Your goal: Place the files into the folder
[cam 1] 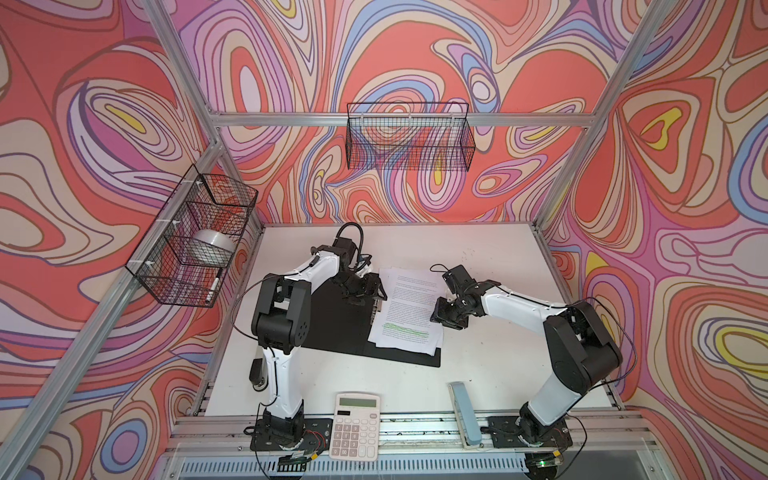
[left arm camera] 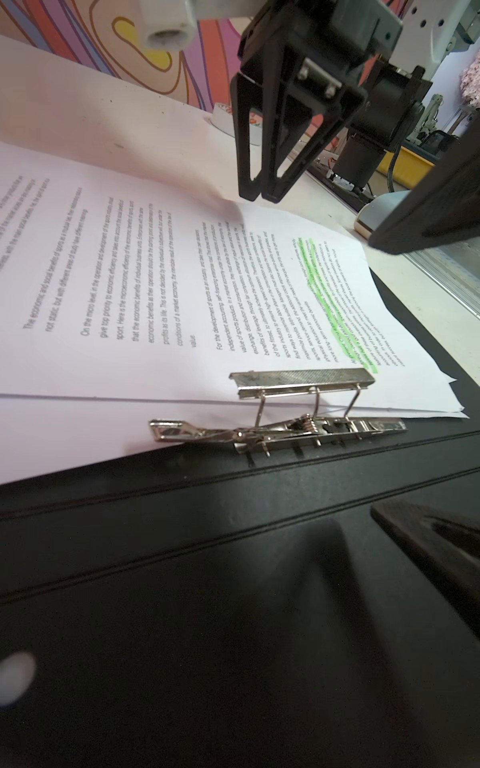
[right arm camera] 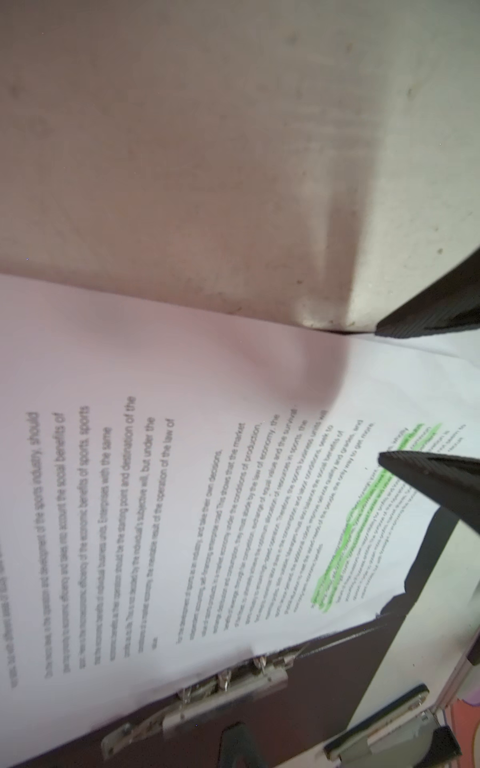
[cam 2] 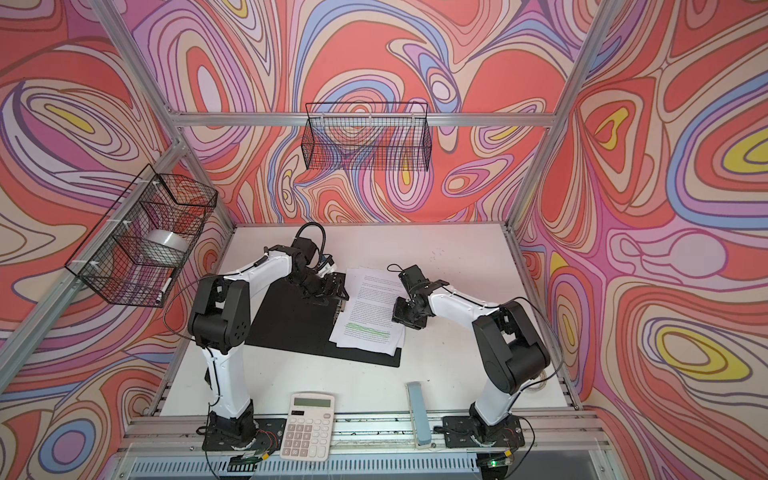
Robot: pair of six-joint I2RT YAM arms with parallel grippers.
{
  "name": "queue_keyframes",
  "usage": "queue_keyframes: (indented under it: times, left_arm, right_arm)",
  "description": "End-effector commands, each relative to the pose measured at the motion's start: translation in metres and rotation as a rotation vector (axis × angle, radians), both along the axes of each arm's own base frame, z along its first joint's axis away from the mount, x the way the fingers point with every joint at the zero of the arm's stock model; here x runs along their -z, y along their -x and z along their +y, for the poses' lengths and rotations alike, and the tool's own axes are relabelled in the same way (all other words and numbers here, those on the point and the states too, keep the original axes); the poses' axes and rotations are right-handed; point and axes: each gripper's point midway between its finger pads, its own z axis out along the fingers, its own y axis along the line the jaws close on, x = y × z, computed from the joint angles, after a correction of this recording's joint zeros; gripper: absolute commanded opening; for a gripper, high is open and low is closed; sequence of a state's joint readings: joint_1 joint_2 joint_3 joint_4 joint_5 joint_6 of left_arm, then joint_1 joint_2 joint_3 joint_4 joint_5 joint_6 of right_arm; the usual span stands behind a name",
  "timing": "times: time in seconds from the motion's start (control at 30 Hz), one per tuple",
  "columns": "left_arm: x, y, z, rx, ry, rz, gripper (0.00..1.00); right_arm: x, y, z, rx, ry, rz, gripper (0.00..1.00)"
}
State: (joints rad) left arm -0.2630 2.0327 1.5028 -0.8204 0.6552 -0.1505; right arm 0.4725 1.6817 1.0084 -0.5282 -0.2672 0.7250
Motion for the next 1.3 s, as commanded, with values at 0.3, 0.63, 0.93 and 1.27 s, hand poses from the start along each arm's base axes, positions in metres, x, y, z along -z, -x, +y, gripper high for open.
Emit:
queue_keyframes:
  times: [0.3,0.63,0.93,1.27]
  left_arm:
    - [-0.010,0.003,0.001,0.049,-0.014,-0.025,0.93]
    - [-0.028,0.023,0.007,0.113,-0.021,-0.062,0.92]
    - [-0.018,0.057,0.013,0.274,-0.020,-0.061,0.92]
    - [-0.026,0.084,0.046,0.702,-0.198,-0.221,0.92]
  right_arm:
    - [-0.010,0.018,0.010,0.005,-0.074,0.007,0.44]
    - [-0.010,0.026,0.021,-0.017,-0.117,0.010,0.39]
    - [-0.044,-0.029,0.018,-0.092,0.060,-0.153,0.37]
    - [-0.049,-0.134,0.029,-0.214,0.265,-0.375,0.39]
